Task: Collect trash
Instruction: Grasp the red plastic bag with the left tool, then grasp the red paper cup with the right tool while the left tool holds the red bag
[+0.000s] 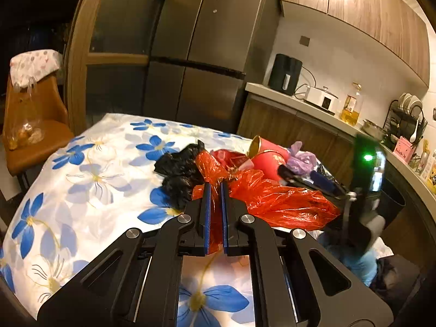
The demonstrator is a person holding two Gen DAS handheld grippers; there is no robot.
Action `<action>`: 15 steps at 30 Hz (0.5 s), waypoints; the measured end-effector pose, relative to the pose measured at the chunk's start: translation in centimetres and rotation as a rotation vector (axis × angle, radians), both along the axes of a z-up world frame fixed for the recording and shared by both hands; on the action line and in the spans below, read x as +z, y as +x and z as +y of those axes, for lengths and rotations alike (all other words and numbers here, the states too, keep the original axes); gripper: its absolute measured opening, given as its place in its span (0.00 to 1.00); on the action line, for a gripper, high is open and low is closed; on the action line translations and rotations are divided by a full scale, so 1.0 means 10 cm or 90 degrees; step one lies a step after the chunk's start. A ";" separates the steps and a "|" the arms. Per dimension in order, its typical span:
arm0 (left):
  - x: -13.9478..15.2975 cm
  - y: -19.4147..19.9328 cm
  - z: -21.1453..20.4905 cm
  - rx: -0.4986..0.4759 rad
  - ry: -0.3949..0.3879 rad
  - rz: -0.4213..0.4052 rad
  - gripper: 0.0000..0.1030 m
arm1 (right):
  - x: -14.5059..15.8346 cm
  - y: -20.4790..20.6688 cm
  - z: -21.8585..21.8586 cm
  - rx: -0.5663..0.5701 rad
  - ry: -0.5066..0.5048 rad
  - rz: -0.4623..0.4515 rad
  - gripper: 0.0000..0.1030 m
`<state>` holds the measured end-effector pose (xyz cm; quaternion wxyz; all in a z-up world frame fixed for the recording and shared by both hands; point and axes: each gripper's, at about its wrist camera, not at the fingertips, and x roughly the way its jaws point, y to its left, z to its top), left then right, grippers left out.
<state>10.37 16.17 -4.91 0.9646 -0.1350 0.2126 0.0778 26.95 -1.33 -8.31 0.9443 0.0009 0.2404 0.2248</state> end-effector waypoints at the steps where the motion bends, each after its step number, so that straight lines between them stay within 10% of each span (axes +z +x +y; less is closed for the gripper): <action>1: 0.00 -0.01 0.02 0.001 -0.004 0.000 0.06 | -0.02 0.04 0.01 0.002 0.001 0.007 0.74; 15: 0.01 0.05 0.10 0.015 -0.015 0.003 0.06 | -0.15 0.23 0.01 0.013 0.019 0.077 0.52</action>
